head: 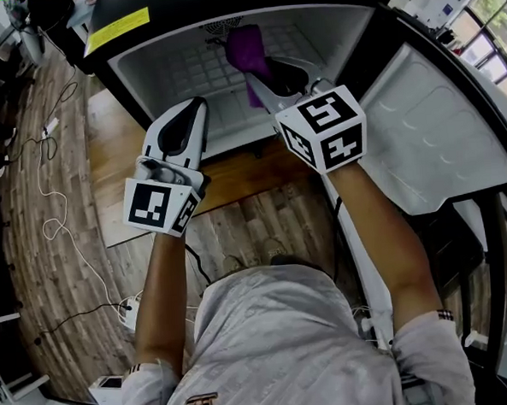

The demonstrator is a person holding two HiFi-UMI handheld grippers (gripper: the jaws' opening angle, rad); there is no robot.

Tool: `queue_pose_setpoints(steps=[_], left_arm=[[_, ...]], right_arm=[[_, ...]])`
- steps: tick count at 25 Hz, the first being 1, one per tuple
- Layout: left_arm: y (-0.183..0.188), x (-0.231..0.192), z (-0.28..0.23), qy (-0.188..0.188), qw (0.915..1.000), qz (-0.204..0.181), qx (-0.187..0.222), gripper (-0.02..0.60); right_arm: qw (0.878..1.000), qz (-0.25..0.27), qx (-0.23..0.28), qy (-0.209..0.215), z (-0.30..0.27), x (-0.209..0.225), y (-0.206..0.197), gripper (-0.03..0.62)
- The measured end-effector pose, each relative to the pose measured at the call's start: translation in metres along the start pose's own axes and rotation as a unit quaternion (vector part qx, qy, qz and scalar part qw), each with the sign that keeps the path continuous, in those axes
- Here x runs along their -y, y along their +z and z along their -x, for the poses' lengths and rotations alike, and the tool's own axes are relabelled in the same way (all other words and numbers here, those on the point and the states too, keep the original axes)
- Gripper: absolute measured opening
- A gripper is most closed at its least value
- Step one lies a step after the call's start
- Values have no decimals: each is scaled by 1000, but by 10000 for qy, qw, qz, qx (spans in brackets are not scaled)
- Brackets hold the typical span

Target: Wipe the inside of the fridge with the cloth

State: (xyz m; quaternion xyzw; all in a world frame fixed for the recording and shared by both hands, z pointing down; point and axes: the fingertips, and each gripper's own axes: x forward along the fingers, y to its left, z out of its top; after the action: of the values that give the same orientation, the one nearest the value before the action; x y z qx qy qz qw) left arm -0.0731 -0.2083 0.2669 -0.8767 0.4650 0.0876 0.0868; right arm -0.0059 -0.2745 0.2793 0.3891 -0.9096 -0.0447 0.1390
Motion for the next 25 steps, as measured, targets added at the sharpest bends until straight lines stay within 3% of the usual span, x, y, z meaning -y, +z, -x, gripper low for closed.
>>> queue_pose_setpoints(steps=[6, 13, 25], left_arm=[[3, 7, -1, 63, 10000, -24, 16, 0], [4, 18, 5, 131, 9999, -41, 30, 0], [-1, 28, 21, 331, 9994, -69, -75, 0]], right_arm=[[9933, -293, 924, 625, 24, -37, 1, 115], [9783, -324, 1798, 978, 44, -59, 8, 112], [9673, -527, 2187, 1175, 58, -74, 2, 109]])
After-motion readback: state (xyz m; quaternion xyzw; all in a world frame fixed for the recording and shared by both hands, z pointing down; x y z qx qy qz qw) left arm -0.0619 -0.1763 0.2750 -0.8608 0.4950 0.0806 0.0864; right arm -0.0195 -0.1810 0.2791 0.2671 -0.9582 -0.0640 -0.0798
